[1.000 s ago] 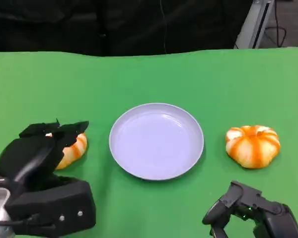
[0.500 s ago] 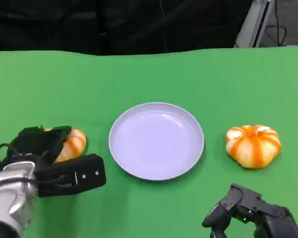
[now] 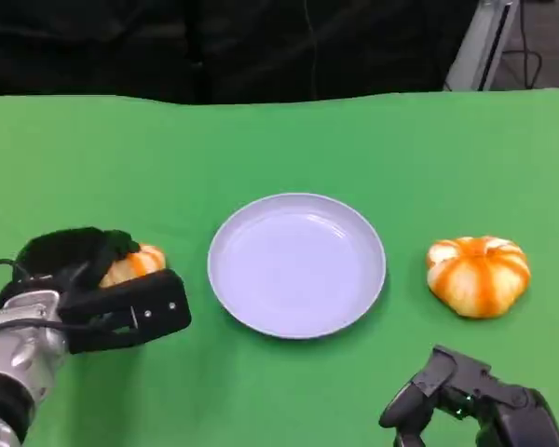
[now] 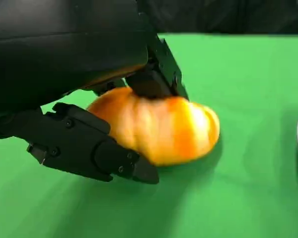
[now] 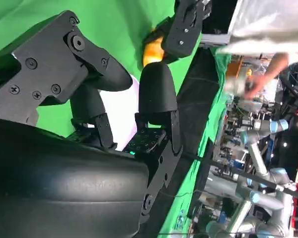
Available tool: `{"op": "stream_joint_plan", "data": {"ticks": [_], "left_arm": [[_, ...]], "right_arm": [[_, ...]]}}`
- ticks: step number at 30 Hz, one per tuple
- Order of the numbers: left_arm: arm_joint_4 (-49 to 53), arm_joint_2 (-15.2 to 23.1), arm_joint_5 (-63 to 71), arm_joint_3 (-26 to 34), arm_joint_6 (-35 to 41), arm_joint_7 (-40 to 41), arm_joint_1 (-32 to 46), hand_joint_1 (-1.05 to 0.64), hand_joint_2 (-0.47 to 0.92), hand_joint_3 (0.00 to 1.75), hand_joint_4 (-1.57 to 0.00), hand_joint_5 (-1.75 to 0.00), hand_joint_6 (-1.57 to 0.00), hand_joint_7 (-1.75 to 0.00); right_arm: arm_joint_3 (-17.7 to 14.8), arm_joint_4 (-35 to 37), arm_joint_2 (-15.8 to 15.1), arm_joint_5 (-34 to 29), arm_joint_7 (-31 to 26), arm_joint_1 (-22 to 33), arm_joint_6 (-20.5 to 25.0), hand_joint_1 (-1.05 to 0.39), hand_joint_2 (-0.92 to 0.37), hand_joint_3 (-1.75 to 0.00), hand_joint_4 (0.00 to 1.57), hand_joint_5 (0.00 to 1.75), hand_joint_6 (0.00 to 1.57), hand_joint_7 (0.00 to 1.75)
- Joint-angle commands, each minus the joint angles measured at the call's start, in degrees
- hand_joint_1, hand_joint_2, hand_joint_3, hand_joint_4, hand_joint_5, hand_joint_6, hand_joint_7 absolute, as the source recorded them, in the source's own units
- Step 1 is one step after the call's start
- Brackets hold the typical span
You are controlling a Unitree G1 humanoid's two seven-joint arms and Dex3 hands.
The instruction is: Grasp the bread from the table and place it into the plate.
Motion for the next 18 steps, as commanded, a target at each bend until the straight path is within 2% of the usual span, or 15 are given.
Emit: {"op": "stream_joint_plan", "data": {"ticks": [1, 4, 5, 7, 13, 18], "left_arm": [[-2.96, 1.54, -1.25, 0.35, -8.41, 8.62, 3.29, -0.18, 0.62, 0.72, -0.89, -1.73, -0.74, -1.61], [-4.99, 1.98, -1.6, 0.69, -11.38, 12.87, 4.06, -0.16, 0.44, 1.12, -0.93, -1.74, -0.7, -1.73], [-6.7, 2.18, -1.41, 0.84, -12.0, 14.43, 4.45, -0.16, 0.41, 1.18, -0.94, -1.75, -0.7, -1.74], [-9.91, 2.42, -1.1, 1.13, -12.16, 16.41, 5.12, -0.17, 0.41, 1.23, -0.92, -1.75, -0.69, -1.74], [-14.99, 2.49, -0.98, 1.82, -11.6, 17.89, 6.56, -0.16, 0.41, 1.24, -0.9, -1.75, -0.69, -1.75], [-25.06, 1.37, 0.13, 1.47, -11.96, 17.58, 8.09, -0.16, 0.36, 1.29, -0.92, -1.75, -0.72, -1.75]], "right_arm": [[-0.08, -0.21, -0.14, -0.12, -0.44, 0.08, -0.27, -0.07, -0.36, -1.29, 0.71, 1.6, 0.78, 1.31], [-0.1, -0.03, -0.11, 0.06, -0.42, -0.04, -0.27, -0.05, -0.36, -1.3, 0.71, 1.61, 0.78, 1.3], [-0.13, 0.23, -0.17, 0.08, -0.42, -0.13, -0.57, -0.05, -0.35, -1.3, 0.71, 1.61, 0.78, 1.3], [-0.16, 0.43, -0.27, 0.0, -0.43, -0.17, -0.82, -0.05, -0.35, -1.31, 0.71, 1.6, 0.79, 1.29], [-0.23, 0.61, -0.33, 0.03, -0.44, -0.16, -0.92, -0.06, -0.35, -1.31, 0.72, 1.6, 0.79, 1.29], [-0.05, 0.93, -0.42, 0.17, -0.31, -0.16, -1.36, -0.07, -0.34, -1.31, 0.72, 1.6, 0.79, 1.29]]}}
